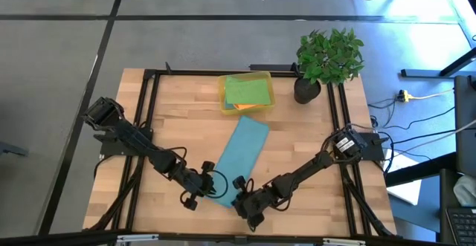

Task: Fold microfiber towels
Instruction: Fold the blue microfiber towel

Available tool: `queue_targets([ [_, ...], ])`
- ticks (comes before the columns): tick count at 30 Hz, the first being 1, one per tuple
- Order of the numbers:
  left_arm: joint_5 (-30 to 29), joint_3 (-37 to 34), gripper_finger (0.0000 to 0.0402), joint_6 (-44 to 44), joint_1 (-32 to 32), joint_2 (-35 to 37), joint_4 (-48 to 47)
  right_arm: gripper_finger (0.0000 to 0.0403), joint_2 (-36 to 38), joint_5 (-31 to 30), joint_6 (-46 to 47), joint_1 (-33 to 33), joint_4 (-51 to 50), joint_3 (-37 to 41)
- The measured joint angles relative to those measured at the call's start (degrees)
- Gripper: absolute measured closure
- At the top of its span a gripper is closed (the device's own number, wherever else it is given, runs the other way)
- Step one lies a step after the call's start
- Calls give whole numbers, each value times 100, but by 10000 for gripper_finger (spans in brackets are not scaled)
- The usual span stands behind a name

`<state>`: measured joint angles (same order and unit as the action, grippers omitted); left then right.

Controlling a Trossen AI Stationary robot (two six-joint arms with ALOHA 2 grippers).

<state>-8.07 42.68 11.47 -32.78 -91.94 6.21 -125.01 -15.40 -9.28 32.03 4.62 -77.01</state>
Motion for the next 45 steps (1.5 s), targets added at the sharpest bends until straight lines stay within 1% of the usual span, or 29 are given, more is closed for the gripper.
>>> queue_targets([
  [3, -37, 0, 362, -100, -31, 0, -1, 399, 250, -84, 211, 15, 82, 133],
  [7, -136, 2, 324, -279, -83, 0, 7, 401, 650, -115, 465, 20, 510, 684],
  [13, -559, 2, 271, -457, -226, 0, 134, 401, 1238, -465, 910, -30, 1569, 1697],
  [17, -895, 2, 246, -518, -316, 0, 167, 402, 1517, -625, 1104, -92, 2383, 2237],
  [20, -1166, 5, 232, -575, -368, -58, 267, 402, 1605, -756, 1246, -153, 2655, 2529],
  [22, -1287, 2, 225, -576, -401, -74, 241, 402, 1627, -853, 1329, -186, 2718, 2603],
  [28, -1390, 2, 211, -431, -427, -291, 401, 403, 1646, -858, 1388, -259, 2730, 2603],
  [33, -1452, 2, 209, -245, -492, -297, 402, 403, 1646, -858, 1518, -308, 2695, 2601],
  [41, -1386, 2, 209, 366, -646, -301, 338, 403, 1646, -865, 1526, -332, 2689, 2596],
  [45, -1395, 7, 209, 498, -738, -445, 357, 403, 1646, -898, 1528, -344, 2687, 2596],
])
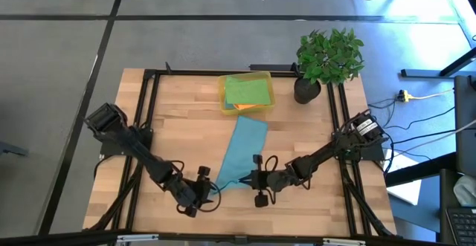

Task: Fold microfiber towels
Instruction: Fold the blue microfiber towel

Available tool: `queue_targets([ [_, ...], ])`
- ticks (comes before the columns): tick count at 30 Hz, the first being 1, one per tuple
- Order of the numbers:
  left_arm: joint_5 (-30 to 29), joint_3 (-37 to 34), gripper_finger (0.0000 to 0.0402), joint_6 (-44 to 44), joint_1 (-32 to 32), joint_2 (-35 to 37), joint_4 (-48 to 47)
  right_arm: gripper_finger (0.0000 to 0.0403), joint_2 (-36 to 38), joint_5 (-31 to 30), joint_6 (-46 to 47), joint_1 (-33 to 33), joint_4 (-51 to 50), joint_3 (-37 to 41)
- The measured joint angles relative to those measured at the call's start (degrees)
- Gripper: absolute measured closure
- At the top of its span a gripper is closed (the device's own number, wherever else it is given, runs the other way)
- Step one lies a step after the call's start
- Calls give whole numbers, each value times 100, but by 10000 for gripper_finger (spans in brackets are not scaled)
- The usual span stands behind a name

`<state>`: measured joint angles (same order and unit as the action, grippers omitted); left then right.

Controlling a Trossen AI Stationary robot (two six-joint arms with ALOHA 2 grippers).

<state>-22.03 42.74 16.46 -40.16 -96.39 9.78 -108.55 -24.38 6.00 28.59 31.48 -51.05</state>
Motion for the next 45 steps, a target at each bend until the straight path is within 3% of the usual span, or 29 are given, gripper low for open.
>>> queue_targets([
  [14, -731, 0, 215, 350, -13, -491, -24, 403, 0, 2, 118, 1, -7, -2],
  [23, -760, 0, 286, 244, 30, -493, -10, 393, 0, 299, 103, 1, -168, -7],
  [31, -616, 0, 391, 379, 148, -493, -2, 308, 0, 341, 153, 3, -247, -7],
  [40, -359, 139, 399, 633, 430, -491, 22, 197, 0, 352, 711, 34, -477, -7],
  [45, -282, 223, 400, 552, 474, -491, 22, 162, 0, 286, 890, 34, -632, -7],
])
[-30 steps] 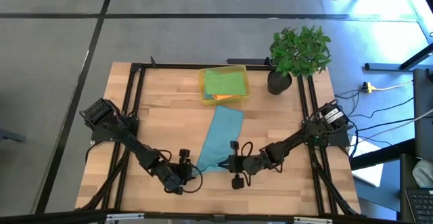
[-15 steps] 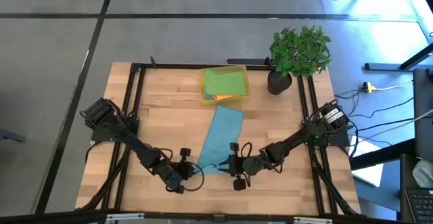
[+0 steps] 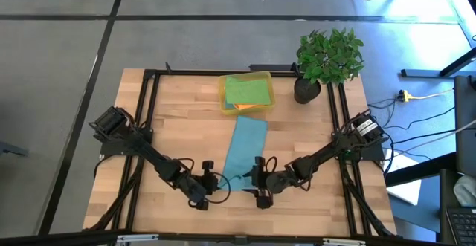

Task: Fold microfiber towels
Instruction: Fold the blue microfiber towel

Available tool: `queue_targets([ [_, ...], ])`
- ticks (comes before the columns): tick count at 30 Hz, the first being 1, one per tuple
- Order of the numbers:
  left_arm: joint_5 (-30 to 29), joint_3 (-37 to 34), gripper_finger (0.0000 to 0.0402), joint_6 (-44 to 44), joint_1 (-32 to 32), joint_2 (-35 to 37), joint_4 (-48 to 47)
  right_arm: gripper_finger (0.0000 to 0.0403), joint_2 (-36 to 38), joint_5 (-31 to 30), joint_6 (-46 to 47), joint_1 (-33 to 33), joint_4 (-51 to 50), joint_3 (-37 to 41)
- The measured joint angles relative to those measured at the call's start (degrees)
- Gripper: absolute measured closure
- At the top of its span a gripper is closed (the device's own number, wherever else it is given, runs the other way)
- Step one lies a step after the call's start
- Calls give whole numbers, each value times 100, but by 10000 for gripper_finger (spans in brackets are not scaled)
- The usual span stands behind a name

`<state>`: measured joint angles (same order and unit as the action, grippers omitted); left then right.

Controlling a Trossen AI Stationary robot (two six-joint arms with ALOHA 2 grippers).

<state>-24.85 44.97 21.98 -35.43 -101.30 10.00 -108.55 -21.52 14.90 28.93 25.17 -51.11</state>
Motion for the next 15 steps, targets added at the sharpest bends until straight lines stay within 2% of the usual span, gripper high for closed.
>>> queue_targets([
  [5, 68, 2, 399, -3, -9, 0, -27, 160, 0, -352, -17, 0, 21, 0],
  [8, 78, 2, 400, -4, -10, 2, -27, 173, 0, -424, -20, 0, 24, 0],
  [11, 78, 2, 399, -4, -10, 2, -28, 199, 0, -433, -22, 0, 57, 0],
  [15, 78, 2, 400, -5, -10, 4, -27, 254, 0, -433, -44, 0, 77, -6],
])
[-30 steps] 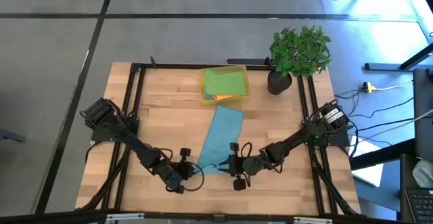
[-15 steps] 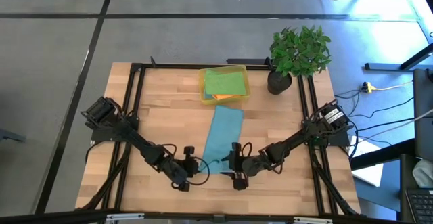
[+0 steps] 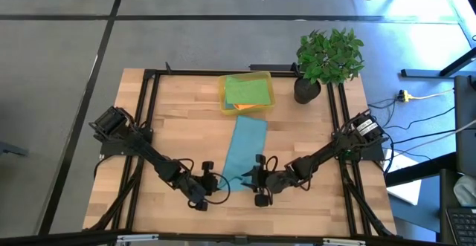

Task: Fold microfiber towels
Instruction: Fold the blue microfiber towel

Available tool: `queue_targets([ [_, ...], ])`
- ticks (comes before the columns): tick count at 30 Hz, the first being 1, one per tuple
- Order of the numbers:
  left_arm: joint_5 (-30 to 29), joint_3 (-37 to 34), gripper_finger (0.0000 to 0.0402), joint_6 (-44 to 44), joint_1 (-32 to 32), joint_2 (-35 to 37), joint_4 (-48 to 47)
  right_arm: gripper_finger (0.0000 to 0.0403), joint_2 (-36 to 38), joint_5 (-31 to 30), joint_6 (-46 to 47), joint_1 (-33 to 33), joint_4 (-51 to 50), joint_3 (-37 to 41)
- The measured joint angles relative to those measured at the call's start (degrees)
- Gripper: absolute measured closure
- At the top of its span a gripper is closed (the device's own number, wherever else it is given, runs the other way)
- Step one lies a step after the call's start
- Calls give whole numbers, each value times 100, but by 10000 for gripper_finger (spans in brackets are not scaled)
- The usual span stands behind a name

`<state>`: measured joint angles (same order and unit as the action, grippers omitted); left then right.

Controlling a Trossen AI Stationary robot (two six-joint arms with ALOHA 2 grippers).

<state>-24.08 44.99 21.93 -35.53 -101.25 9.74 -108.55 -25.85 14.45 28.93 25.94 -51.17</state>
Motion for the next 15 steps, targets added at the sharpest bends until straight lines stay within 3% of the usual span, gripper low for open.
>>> queue_targets([
  [8, -2, 2, 400, 54, 0, 10, 15, 389, 0, 1, -474, 260, -42, -256],
  [12, 34, 37, 400, 267, -30, 74, 30, 393, 0, 1, -411, 495, -320, -440],
  [15, 473, 219, 401, 322, -58, 79, 5, 397, 0, 95, -144, 686, -787, -556],
])
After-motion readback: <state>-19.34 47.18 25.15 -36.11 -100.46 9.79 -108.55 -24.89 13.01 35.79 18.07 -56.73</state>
